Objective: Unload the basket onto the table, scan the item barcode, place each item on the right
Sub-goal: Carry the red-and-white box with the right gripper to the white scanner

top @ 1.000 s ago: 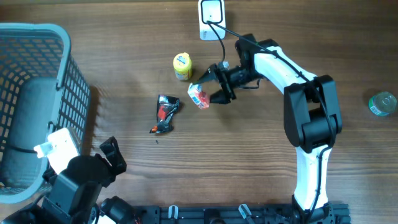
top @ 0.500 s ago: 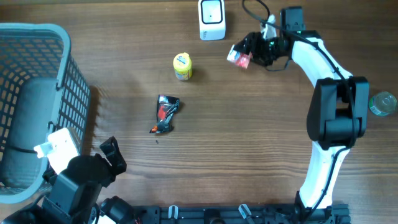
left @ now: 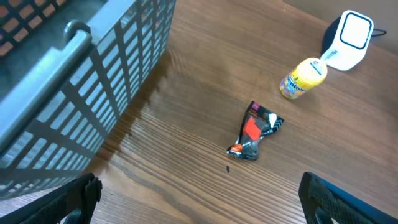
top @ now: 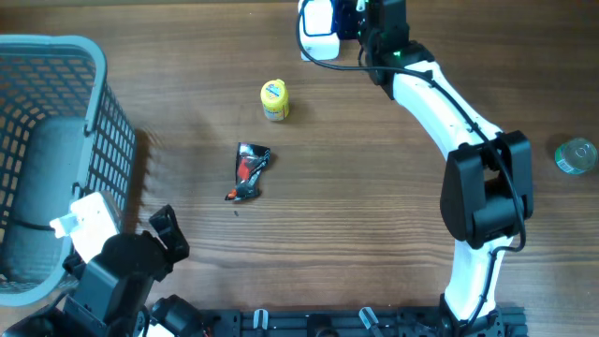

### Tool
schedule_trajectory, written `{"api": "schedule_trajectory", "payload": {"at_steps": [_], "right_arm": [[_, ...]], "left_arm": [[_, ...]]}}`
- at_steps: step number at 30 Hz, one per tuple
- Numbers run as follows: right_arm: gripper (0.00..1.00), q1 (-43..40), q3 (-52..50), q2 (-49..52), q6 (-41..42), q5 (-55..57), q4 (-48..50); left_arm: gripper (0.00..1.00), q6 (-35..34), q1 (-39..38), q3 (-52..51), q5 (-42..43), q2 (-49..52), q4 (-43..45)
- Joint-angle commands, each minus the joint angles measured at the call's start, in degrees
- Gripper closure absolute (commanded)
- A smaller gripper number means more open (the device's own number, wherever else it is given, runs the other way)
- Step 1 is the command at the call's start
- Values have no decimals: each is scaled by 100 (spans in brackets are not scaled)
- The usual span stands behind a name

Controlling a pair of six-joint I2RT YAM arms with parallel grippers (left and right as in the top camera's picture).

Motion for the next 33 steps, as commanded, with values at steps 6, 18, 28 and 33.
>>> {"api": "schedule_trajectory", "payload": {"at_steps": [6, 18, 28, 33], "right_arm": [[30, 133, 92, 549, -319, 129, 1235], [29, 577, 92, 1475, -1495, 656, 2317], [29, 588, 92, 2048, -1598, 713, 3171], [29, 584, 92, 2181, -1287, 793, 3235]], "left_arm": [[0, -9, -4, -37, -424, 7, -2], [0, -11, -4, -37, -439, 7, 0], [0, -11, -4, -37, -439, 7, 2], [0, -11, -4, -37, -439, 7, 2]]}}
